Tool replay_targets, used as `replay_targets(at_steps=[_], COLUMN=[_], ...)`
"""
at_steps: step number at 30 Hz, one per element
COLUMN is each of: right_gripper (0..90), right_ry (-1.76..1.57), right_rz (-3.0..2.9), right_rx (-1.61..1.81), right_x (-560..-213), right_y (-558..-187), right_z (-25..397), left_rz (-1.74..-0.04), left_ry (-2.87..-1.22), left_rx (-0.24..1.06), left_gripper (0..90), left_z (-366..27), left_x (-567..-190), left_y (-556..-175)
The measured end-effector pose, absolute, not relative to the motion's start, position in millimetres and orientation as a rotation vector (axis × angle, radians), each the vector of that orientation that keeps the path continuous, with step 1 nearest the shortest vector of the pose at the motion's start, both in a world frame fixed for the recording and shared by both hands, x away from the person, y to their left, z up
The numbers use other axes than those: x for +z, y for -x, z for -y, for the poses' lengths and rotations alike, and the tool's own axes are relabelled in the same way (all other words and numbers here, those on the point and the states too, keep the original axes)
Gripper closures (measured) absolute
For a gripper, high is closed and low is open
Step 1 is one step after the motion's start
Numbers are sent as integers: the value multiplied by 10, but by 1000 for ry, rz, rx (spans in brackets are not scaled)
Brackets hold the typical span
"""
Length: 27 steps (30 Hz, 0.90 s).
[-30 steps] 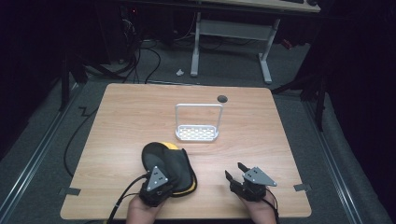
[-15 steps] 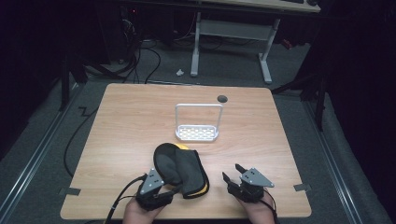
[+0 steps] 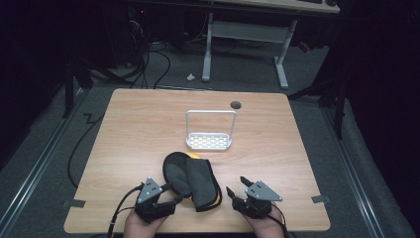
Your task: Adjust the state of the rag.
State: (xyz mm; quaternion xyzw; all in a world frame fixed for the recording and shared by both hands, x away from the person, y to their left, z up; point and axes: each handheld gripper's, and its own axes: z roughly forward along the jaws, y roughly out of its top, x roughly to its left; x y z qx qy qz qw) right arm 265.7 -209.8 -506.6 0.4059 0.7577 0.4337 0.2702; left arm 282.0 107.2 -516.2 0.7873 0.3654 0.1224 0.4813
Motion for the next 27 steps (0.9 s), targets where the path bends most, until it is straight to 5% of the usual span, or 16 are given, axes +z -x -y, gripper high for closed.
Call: replay_targets(at_steps=[6, 10, 15, 19, 20, 23, 27], right_gripper=[351, 331, 324, 474, 667, 781, 806], right_ry=[-1057, -1027, -1042, -1018, -989, -1007, -1022], right_rz=[-2108, -2198, -2252, -2280, -2253, -2217, -2177], right_rx=[1228, 1223, 1201, 1147, 1114, 1105, 1081], right_x=[-5062, -5128, -5189, -5216, -5188, -5152, -5110], right_y=[-2603, -2601, -2630, -2608, -2578, -2574, -2571], right_z=[1833, 1632, 1550, 1472, 1488, 1561, 1673], left_rz=[-867, -873, -871, -863, -860, -862, -886], left_ry=[-2025, -2049, -2063, -2071, -2072, -2071, -2049], left_rx=[347, 367, 388, 397, 399, 398, 411], left_gripper=[428, 636, 725, 755, 764, 784, 790], left_z=[-853, -867, -898, -900, -915, -950, -1081], left_x=[-5250, -5262, -5249, -5235, -5229, -5217, -5166], left_y=[-2883, -2904, -2889, -2873, -2876, -2886, -2918])
